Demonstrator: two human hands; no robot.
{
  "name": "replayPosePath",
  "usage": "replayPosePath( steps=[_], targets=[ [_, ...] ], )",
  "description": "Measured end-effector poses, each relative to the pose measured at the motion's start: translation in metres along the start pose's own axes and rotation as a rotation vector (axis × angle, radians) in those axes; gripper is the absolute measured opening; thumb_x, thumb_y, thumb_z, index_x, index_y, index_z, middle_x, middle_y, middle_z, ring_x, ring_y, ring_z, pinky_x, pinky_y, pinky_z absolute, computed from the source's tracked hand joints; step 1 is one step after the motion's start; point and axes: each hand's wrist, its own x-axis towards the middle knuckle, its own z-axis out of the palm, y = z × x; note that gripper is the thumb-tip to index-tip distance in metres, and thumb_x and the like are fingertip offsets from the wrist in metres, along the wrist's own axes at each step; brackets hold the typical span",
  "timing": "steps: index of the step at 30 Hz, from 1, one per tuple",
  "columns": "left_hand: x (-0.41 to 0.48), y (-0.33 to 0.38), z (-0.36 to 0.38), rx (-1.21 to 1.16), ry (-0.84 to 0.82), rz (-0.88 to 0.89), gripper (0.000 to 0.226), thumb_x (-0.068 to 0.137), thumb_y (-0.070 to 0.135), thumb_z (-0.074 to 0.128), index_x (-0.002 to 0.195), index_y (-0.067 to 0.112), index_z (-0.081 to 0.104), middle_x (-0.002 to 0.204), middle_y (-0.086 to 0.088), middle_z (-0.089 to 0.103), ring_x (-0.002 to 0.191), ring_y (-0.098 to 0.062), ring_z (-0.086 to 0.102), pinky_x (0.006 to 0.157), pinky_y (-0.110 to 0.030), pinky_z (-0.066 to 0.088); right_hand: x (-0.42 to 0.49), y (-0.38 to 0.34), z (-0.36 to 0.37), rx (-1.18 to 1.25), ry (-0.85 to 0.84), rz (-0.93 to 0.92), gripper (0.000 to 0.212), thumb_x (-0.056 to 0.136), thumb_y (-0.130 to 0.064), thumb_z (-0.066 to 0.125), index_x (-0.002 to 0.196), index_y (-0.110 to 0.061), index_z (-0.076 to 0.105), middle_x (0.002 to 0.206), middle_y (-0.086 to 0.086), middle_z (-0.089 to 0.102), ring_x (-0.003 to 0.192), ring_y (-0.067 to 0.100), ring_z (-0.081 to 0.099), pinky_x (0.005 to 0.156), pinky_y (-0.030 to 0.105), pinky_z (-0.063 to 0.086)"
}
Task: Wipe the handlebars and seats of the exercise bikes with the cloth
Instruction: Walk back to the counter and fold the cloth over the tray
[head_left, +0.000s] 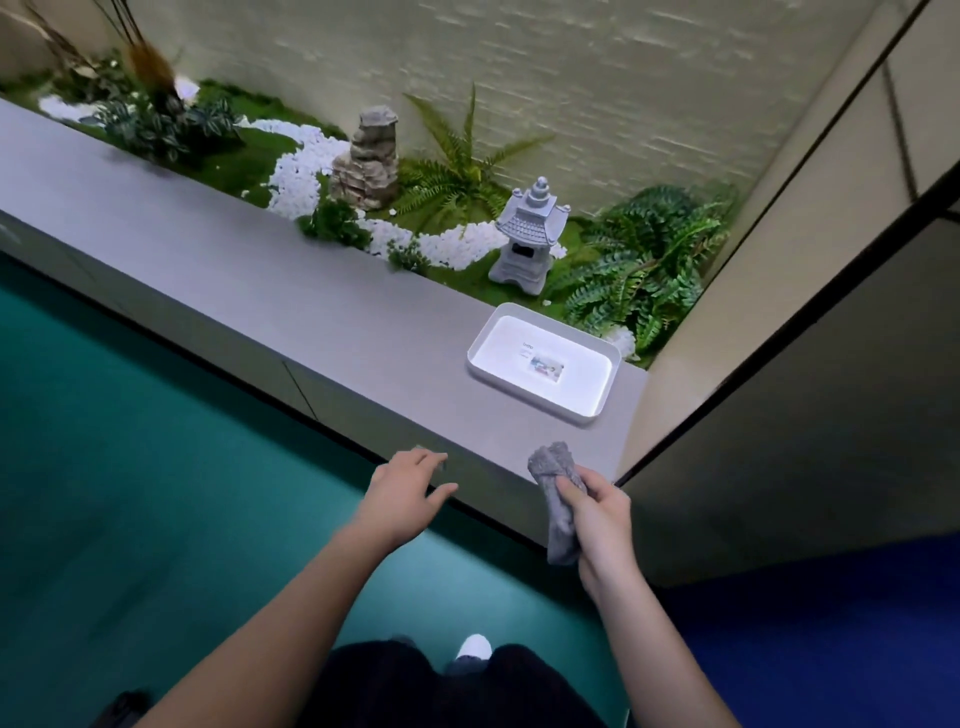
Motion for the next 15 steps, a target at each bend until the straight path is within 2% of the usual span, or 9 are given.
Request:
replayPosePath(
  steps=[3, 7, 10, 13, 15],
  targets=[
    [0.027, 0.014, -0.001, -0.003, -0.018, 0.018, 0.052, 0.097, 0.044, 0.042, 0.143, 0.021, 0.036, 0.145, 0.004, 0.04, 0.135, -0.015, 0.03, 0.11, -0.033, 0.025, 0.019, -0.013, -0.006, -0.017, 0.004, -0.015, 0.011, 0.089, 0.003, 0.055, 0.092, 0.002, 0.066, 0.079, 0.008, 0.061, 0.07, 0.016, 0.053, 0.057, 0.015, 0.043],
    [0.064, 0.024, -0.006, -0.03, -0.025, 0.056, 0.051, 0.096, 0.044, 0.044, 0.142, 0.022, 0.038, 0.143, 0.003, 0.042, 0.134, -0.016, 0.033, 0.11, -0.034, 0.027, 0.052, -0.03, -0.007, -0.022, 0.023, -0.041, 0.011, 0.09, 0.001, 0.055, 0.089, -0.001, 0.065, 0.08, 0.008, 0.06, 0.073, 0.016, 0.052, 0.061, 0.02, 0.041],
    [0.094, 0.025, -0.013, -0.047, -0.041, 0.093, 0.051, 0.096, 0.044, 0.045, 0.141, 0.021, 0.039, 0.142, 0.003, 0.043, 0.133, -0.016, 0.035, 0.11, -0.033, 0.028, 0.075, -0.037, 0.003, 0.024, 0.067, -0.045, 0.014, 0.089, 0.003, 0.056, 0.088, -0.004, 0.067, 0.078, 0.007, 0.063, 0.071, 0.014, 0.054, 0.063, 0.016, 0.044],
    [0.129, 0.021, -0.022, -0.082, -0.069, 0.121, 0.051, 0.096, 0.043, 0.044, 0.142, 0.02, 0.038, 0.143, 0.002, 0.042, 0.132, -0.017, 0.035, 0.109, -0.033, 0.028, 0.101, -0.042, 0.018, 0.049, 0.087, -0.03, 0.013, 0.089, 0.001, 0.058, 0.097, -0.002, 0.068, 0.083, 0.006, 0.066, 0.074, 0.016, 0.058, 0.069, 0.022, 0.044],
    [0.155, 0.016, -0.031, -0.091, -0.095, 0.151, 0.052, 0.097, 0.043, 0.043, 0.143, 0.02, 0.036, 0.144, 0.003, 0.04, 0.134, -0.017, 0.032, 0.109, -0.033, 0.027, 0.12, -0.048, 0.033, 0.062, 0.102, -0.025, 0.013, 0.088, 0.0, 0.061, 0.096, -0.006, 0.069, 0.087, 0.007, 0.068, 0.076, 0.016, 0.06, 0.07, 0.024, 0.045]
  ],
)
